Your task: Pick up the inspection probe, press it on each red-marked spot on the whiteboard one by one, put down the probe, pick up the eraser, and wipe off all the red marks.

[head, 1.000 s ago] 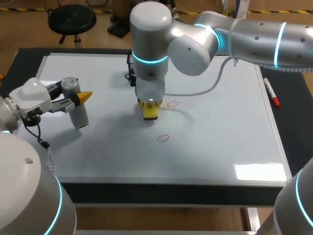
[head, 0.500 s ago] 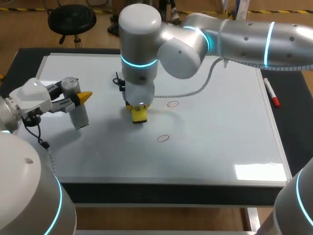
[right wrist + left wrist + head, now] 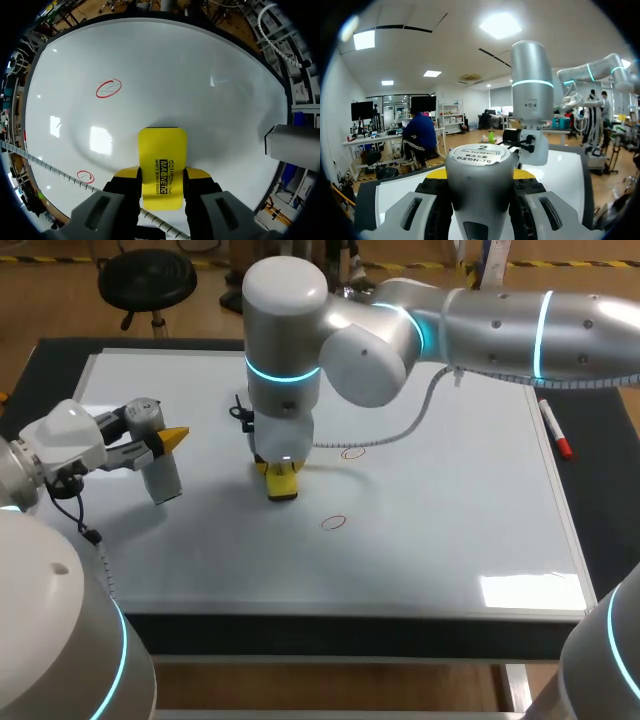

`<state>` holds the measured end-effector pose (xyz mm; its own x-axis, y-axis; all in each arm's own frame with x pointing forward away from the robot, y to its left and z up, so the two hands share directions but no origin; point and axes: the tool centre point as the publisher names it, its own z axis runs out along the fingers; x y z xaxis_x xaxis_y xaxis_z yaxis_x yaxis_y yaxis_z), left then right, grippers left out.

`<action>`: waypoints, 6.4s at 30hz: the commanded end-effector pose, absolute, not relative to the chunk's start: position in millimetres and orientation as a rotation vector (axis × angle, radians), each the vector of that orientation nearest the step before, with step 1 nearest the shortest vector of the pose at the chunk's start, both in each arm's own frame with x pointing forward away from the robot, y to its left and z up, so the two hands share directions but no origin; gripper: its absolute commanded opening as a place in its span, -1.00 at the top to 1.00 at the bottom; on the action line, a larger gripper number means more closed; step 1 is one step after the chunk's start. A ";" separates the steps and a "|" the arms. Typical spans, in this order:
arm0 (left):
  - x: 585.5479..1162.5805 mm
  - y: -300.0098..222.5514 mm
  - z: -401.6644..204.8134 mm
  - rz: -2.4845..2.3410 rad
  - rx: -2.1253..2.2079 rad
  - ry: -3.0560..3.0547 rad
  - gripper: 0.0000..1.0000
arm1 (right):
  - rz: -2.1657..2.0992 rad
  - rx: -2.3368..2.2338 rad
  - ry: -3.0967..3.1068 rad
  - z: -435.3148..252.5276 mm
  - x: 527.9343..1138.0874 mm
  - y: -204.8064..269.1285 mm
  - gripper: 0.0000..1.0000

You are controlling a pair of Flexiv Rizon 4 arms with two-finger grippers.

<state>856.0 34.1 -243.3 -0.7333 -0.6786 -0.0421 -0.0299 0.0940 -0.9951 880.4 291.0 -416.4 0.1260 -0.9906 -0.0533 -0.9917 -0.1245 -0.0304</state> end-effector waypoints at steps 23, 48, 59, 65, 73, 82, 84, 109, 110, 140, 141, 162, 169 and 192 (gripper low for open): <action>857.1 32.9 -242.4 -1.683 -0.695 1.875 1.00 | 0.014 -2.238 2.163 -424.0 885.3 249.8 1.00; 857.1 32.9 -242.4 -1.683 -0.695 1.875 1.00 | -0.009 -2.204 2.211 -383.7 918.9 221.1 1.00; 857.1 32.9 -242.4 -1.683 -0.695 1.875 1.00 | -0.053 -2.121 2.245 -360.4 945.4 196.9 1.00; 857.1 32.9 -242.4 -1.683 -0.695 1.875 1.00 | -0.079 -2.078 2.268 -354.3 950.5 190.4 1.00; 857.1 32.9 -242.4 -1.683 -0.695 1.875 1.00 | -0.079 -2.078 2.268 -354.3 950.5 190.4 1.00; 857.1 32.9 -242.4 -1.683 -0.695 1.875 1.00 | -0.080 -2.070 2.275 -355.2 953.3 186.7 1.00; 857.1 32.9 -242.4 -1.683 -0.695 1.875 1.00 | -0.086 -2.050 2.274 -355.6 960.8 177.6 1.00; 857.1 32.9 -242.4 -1.683 -0.695 1.875 1.00 | -0.142 -1.598 2.640 -357.6 1040.0 6.3 1.00; 857.1 32.9 -242.4 -1.683 -0.695 1.875 1.00 | -0.154 -1.588 2.653 -358.5 1040.6 1.0 1.00; 857.1 32.9 -242.4 -1.683 -0.695 1.875 1.00 | -0.070 -1.164 2.901 -372.8 1041.0 -104.1 1.00; 857.1 32.9 -242.4 -1.683 -0.695 1.875 1.00 | -0.055 -1.152 2.907 -373.0 1041.5 -104.9 1.00; 857.1 32.9 -242.4 -1.683 -0.695 1.875 1.00 | -0.009 -1.094 2.950 -375.0 1044.3 -105.6 1.00; 857.1 32.9 -242.4 -1.683 -0.695 1.875 1.00 | -0.009 -1.094 2.950 -375.0 1044.3 -105.6 1.00; 880.6 -15.4 -234.6 -1.759 -0.588 1.897 1.00 | -0.009 -1.094 2.950 -375.0 1044.3 -105.6 1.00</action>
<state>862.5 -1.2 -229.1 -0.7780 -0.6252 -0.0621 0.0161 0.0790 -0.9967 1042.7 -105.0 -375.5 -0.7592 -0.6508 0.0022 -0.6508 0.7592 -0.0042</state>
